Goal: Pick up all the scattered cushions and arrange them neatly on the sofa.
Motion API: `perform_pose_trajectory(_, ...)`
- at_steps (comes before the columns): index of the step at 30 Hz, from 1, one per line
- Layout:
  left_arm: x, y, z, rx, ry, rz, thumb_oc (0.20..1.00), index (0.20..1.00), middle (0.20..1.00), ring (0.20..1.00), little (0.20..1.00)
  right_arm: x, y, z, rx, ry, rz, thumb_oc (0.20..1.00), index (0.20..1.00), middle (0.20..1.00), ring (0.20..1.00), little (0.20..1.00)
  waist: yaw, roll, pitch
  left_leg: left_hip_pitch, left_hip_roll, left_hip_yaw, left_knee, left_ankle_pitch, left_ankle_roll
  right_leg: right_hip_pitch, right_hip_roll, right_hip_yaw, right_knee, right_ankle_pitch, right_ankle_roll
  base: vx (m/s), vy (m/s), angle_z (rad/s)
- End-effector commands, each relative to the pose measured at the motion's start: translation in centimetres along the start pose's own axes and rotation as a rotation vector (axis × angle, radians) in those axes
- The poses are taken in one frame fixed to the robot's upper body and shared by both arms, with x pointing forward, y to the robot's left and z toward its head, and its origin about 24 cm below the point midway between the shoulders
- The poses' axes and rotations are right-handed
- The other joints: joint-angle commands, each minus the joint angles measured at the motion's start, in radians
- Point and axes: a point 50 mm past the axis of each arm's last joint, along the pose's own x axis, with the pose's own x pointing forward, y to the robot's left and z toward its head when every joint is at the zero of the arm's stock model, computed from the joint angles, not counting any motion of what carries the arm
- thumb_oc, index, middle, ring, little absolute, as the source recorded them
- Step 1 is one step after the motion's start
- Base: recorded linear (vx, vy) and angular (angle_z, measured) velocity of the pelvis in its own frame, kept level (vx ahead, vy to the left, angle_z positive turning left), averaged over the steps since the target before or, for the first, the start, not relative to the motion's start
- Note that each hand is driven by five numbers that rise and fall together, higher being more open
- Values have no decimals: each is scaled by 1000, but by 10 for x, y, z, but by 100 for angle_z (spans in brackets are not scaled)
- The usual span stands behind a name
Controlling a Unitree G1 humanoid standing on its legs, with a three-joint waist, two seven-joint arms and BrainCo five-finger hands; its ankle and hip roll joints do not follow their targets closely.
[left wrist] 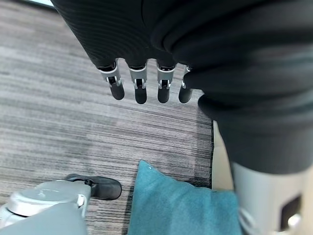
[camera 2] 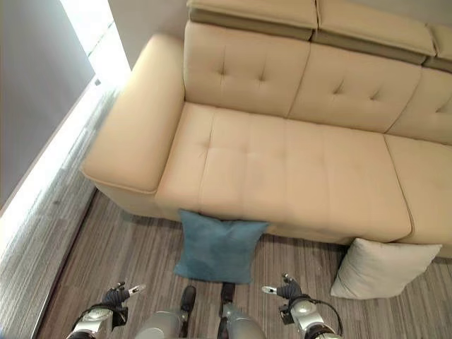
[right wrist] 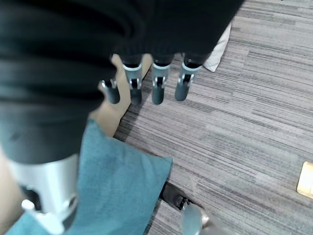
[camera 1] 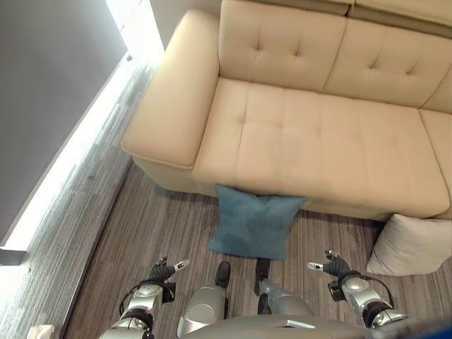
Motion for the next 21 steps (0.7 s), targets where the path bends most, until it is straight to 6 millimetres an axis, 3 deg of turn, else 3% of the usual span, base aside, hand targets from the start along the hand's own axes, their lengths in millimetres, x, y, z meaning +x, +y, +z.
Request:
perform_pose_trajectory(1,1,-1,26,-82,-114,37,1000,1000,1000,1000,1000,2,-21,23,34,-100,-91,1000,1000,1000,1000,1000,8,38,35,-43,26,-43,23,-41,-38,46,-36,17,89,-17,28,-175,16,-3)
perform_pose_trajectory(2,1,-2,44,-113,-186,43,1000,1000,1000,1000,1000,2,-28,39,59,-164,-129,1000,1000,1000,1000,1000,4,41,68,-86,23,-42,47,-38,-43,4,-39,16,106,-15,26,-168,24,-5)
perform_pose_trajectory(9,-8,-3,119,-231,-456,74,1000,1000,1000,1000,1000,-13,-75,118,100,-489,-372,1000,1000,1000,1000,1000,-31,61,185,-279,35,-38,174,-29,-50,-173,-42,20,195,-5,26,-158,44,-3)
perform_pose_trajectory(10,-15,-4,156,-288,-564,79,1000,1000,1000,1000,1000,-21,-92,148,119,-585,-462,1000,1000,1000,1000,1000,-54,72,235,-372,31,-45,211,-26,-48,-259,-43,22,223,5,25,-197,81,-8)
perform_pose_trajectory(11,-15,-4,156,-289,-564,79,1000,1000,1000,1000,1000,-21,-92,149,119,-586,-462,1000,1000,1000,1000,1000,-55,72,234,-375,31,-45,213,-26,-48,-261,-43,22,224,5,25,-154,87,-5)
perform_pose_trajectory(12,-24,-5,186,-322,-660,52,1000,1000,1000,1000,1000,-30,-103,176,145,-674,-508,1000,1000,1000,1000,1000,-67,80,265,-437,32,-57,244,-56,-51,-315,-34,22,247,-9,33,-28,57,-2)
perform_pose_trajectory(14,-31,-2,204,-361,-718,29,1000,1000,1000,1000,1000,-38,-114,191,164,-729,-534,1000,1000,1000,1000,1000,-76,85,283,-495,26,-67,264,-61,-48,-362,-31,23,260,-10,31,-66,64,-5)
perform_pose_trajectory(15,-43,-2,232,-418,-801,6,1000,1000,1000,1000,1000,-53,-127,221,192,-828,-579,1000,1000,1000,1000,1000,-92,95,296,-584,16,-78,287,-65,-46,-451,-35,24,290,-9,34,-51,51,-18)
perform_pose_trajectory(21,-68,6,285,-415,-958,11,1000,1000,1000,1000,1000,-78,-147,269,224,-960,-620,1000,1000,1000,1000,1000,-114,110,297,-773,-8,-98,348,-89,-37,-652,-29,38,384,-20,37,27,26,0)
